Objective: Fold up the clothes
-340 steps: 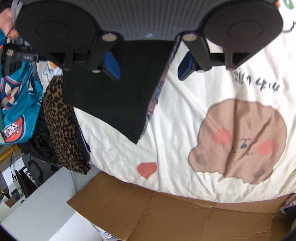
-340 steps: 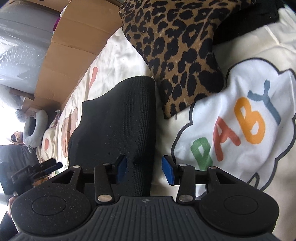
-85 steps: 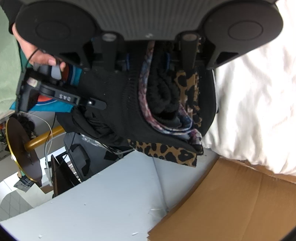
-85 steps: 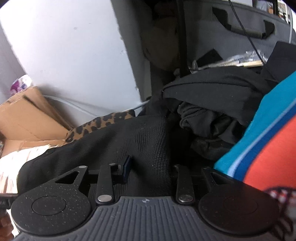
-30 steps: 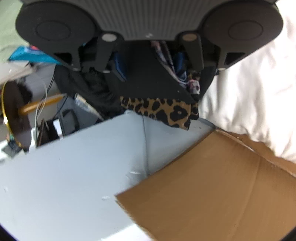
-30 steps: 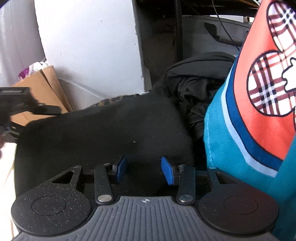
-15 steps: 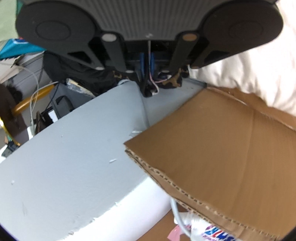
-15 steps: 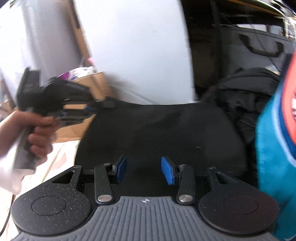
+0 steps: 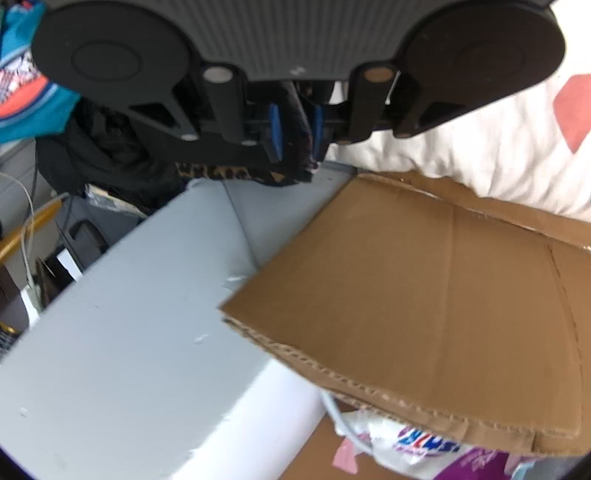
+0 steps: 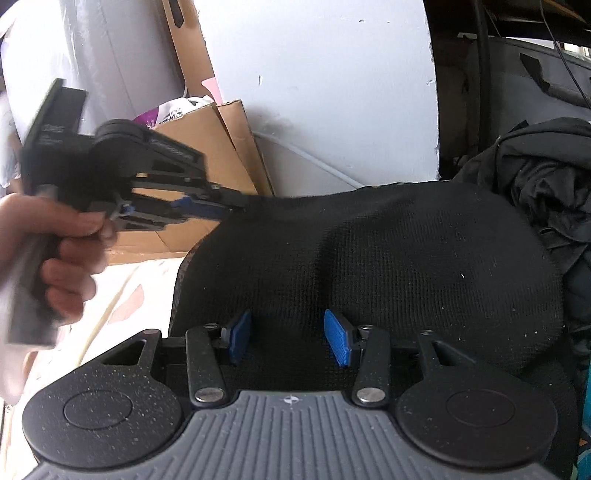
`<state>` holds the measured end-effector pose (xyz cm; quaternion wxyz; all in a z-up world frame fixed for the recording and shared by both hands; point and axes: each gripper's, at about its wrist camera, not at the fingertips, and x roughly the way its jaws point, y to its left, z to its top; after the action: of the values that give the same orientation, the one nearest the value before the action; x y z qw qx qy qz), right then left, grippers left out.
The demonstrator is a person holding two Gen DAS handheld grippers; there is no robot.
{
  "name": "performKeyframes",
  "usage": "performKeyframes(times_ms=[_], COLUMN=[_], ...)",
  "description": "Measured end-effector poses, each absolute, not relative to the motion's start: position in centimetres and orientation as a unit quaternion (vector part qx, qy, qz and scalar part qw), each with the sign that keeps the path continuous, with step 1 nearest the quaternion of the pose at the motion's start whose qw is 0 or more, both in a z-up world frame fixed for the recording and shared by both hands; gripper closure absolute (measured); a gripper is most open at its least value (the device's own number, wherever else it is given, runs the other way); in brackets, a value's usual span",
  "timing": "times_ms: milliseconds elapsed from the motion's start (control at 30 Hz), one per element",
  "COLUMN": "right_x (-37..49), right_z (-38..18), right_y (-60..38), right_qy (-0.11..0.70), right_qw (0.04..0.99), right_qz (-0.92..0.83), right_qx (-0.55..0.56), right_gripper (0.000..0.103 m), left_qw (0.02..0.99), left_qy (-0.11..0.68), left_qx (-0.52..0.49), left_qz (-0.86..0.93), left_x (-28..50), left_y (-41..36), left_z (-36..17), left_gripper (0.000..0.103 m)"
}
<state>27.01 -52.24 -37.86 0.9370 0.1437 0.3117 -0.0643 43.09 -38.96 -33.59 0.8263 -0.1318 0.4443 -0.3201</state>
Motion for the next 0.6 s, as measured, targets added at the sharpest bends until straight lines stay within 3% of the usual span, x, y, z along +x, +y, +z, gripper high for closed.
performKeyframes(times_ms=[300,600], right_x=[24.7,18.4], right_z=[-36.6,-36.2], right_y=[-52.7,-54.9], right_qy=[0.292,0.258], right_qw=[0.938,0.936], right_qz=[-0.084,-0.157], right_qx=[0.167,0.182], right_gripper=[0.051,0.051], left_qw=[0.835,0.825], left_qy=[0.4,0.39], left_qx=[-0.088,-0.029], left_qz=[-0.366,-0.409], left_x=[38.3,35.2], left_y=[-38.3,-40.5], left_z=[-29.6,-29.4], left_gripper=[0.085,0.085])
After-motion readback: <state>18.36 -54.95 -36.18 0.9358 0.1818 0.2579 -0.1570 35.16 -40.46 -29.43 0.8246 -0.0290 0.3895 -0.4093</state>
